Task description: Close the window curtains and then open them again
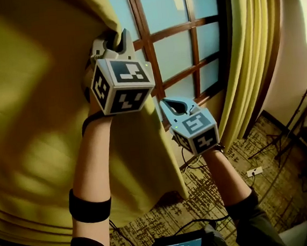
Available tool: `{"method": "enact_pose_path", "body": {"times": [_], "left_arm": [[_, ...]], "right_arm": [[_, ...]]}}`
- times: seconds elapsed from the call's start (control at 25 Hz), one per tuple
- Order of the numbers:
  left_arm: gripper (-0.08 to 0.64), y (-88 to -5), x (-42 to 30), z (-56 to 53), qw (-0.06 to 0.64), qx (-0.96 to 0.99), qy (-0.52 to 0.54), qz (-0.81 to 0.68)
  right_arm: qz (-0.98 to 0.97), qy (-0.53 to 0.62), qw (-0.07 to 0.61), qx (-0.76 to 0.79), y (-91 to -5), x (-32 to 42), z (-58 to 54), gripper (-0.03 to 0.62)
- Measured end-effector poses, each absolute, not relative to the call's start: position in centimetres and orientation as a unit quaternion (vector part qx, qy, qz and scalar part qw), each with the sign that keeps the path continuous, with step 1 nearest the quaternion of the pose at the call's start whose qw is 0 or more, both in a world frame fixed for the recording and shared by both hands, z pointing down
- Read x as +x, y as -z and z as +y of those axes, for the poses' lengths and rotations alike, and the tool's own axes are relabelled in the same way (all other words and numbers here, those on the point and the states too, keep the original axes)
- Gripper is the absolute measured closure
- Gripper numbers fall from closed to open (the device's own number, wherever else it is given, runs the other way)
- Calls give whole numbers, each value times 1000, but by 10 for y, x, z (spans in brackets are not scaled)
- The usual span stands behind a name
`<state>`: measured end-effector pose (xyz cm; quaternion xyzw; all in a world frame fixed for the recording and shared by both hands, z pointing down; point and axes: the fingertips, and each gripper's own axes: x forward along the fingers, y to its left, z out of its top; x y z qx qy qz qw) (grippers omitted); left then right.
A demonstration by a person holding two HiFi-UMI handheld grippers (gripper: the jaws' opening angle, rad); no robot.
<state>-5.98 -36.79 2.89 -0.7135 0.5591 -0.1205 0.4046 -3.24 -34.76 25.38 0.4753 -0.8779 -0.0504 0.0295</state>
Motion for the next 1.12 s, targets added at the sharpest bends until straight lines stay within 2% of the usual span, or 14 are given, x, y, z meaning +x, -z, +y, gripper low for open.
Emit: {"method": "enact_pose_path", "body": {"times": [0.4, 0.84, 1.12], "left_arm": [[541, -35, 47, -391, 412, -728, 131, 533], [541, -14, 191, -392, 412, -747, 99, 512], [541, -17, 190, -391, 391, -737, 102, 541]], "right_arm": [[-871, 25, 35, 490, -255, 56, -363, 581], [-847, 14, 44, 529, -266, 193, -363, 581], [-854, 6, 41, 518, -279, 228, -362, 581]]}}
